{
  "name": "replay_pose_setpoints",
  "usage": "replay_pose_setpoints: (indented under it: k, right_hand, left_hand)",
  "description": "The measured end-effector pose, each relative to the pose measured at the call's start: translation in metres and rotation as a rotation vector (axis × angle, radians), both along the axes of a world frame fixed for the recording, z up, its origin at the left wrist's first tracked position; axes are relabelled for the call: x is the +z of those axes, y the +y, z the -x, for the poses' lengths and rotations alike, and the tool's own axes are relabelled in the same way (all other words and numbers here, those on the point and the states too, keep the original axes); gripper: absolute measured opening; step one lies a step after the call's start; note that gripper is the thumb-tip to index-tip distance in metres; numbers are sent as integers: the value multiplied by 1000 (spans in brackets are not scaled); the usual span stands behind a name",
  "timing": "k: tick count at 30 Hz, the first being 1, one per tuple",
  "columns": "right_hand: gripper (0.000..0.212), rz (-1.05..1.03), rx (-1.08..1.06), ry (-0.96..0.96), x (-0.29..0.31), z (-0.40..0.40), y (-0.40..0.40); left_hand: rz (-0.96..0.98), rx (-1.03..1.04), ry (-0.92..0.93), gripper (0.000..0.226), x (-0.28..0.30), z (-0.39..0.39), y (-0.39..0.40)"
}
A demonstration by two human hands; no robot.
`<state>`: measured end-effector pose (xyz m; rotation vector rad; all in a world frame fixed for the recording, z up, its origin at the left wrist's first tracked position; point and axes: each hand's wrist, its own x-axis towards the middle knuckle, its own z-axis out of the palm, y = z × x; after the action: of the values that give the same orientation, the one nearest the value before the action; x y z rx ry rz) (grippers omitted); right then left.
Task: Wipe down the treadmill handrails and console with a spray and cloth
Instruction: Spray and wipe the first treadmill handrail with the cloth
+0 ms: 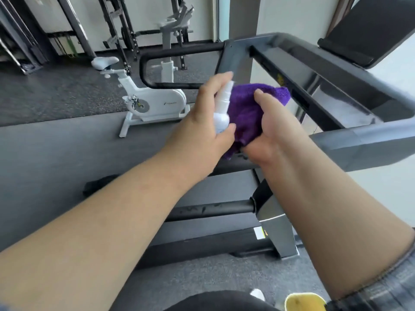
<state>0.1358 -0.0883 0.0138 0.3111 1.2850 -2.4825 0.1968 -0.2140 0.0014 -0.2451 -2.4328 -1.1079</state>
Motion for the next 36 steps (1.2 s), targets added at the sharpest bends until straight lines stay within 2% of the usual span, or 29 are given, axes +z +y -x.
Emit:
replay_pose_setpoints:
  k: [3,6,8,10,15,17,19,20,21,25,27,29,32,36]
  right_hand:
    - [21,-34,-65,-31,-14,-18,2]
    - [22,-97,-178,-36,-21,-31,17]
    - [19,-151,-243,35,-18,-34,35]
    - [14,-271,-301,206,-13,-35,56]
    - [16,-864,-319,854,-13,-23,97]
    - [21,-1118,-133,1097,-29,-14,103]
    - [44,-1532,198,1140,-55,-9,102]
    - [59,-1730,318,1122,-69,-10,100]
    - [69,-1844,371,1117,-78,-13,99]
    - [96,-1924,480,1207,-79,-13,105]
    - [104,-1875,521,1242,-63,0,113]
    - [94,-1792,498,1255,-52,19,116]
    - [80,-1886,523,1340,-56,31,107]
    - [84,-1964,472,1462,-72,29,89]
  left_hand:
    - [-128,50,-14,75,-20,-31,-7]
    - [-121,98,-94,82,-33,-50,-8]
    - [-94,132,-140,81,-35,-55,-9]
    - [-83,166,-179,77,-35,-56,-9]
    - [-43,263,-206,75,-43,-52,5]
    - [-42,298,-218,75,-46,-53,11]
    - [-52,322,-226,76,-50,-55,17]
    - [-60,335,-231,76,-52,-57,20]
    - [-70,347,-236,77,-53,-60,24]
    - [-95,385,-225,83,-60,-77,34]
    - [-123,413,-238,82,-64,-84,37]
    - [-156,448,-245,81,-67,-90,39]
    - [-204,493,-215,81,-73,-98,43]
    - [-221,566,-196,82,-82,-107,44]
